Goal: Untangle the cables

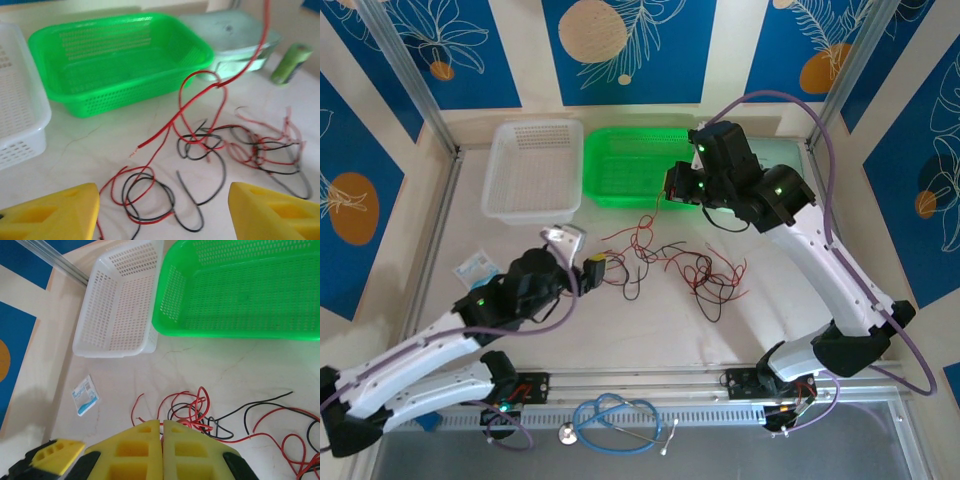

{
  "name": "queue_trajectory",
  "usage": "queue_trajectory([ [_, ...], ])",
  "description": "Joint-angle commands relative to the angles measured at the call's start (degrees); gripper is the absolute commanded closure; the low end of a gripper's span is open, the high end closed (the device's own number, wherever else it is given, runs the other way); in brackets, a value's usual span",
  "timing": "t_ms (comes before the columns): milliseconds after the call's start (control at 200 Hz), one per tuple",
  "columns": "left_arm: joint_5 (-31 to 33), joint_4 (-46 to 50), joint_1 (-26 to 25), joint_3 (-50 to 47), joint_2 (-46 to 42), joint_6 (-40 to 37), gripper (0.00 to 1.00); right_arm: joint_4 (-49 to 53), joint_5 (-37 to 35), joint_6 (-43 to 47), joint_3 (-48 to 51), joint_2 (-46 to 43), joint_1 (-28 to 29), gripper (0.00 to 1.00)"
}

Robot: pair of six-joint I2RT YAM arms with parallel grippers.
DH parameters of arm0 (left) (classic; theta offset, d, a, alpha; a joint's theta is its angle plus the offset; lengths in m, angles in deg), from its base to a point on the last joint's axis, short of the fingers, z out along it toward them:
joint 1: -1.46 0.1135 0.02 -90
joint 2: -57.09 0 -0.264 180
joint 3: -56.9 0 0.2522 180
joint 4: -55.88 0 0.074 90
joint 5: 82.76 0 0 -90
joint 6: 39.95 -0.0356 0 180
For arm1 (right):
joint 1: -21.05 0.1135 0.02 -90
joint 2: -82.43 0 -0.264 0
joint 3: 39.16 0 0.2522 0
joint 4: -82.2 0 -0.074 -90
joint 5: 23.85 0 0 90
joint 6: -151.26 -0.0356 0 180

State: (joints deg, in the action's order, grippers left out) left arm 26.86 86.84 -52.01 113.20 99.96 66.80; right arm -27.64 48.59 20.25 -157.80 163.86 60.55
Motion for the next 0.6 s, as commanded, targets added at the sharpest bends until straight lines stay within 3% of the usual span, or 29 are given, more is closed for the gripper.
queue_trajectory([
  [0,-8.3,-0.6,0.2,-2.3,-5.3,3.7,0.34,-0.2,0.4,-2.3,0.1,-1.8,-0.3,1.0],
  [110,-16.9,-2.6,0.2,-2.8,-3.7,4.4,0.39,-1.0,0.8,-3.7,0.9,-2.0,-0.4,1.0],
  [250,-25.0,-11.9,-0.5,-4.7,4.9,-0.3,0.35,-1.5,1.2,-5.3,0.9,-1.6,-0.4,1.0],
  [445,-17.3,-32.5,-7.2,-10.0,13.9,-19.2,0.34,-1.9,1.1,-6.7,1.2,-1.3,-0.3,1.0],
  [595,-10.5,-48.7,-7.4,-12.7,19.7,-24.3,0.33,-2.5,1.0,-7.4,2.1,-1.4,-0.3,1.0],
])
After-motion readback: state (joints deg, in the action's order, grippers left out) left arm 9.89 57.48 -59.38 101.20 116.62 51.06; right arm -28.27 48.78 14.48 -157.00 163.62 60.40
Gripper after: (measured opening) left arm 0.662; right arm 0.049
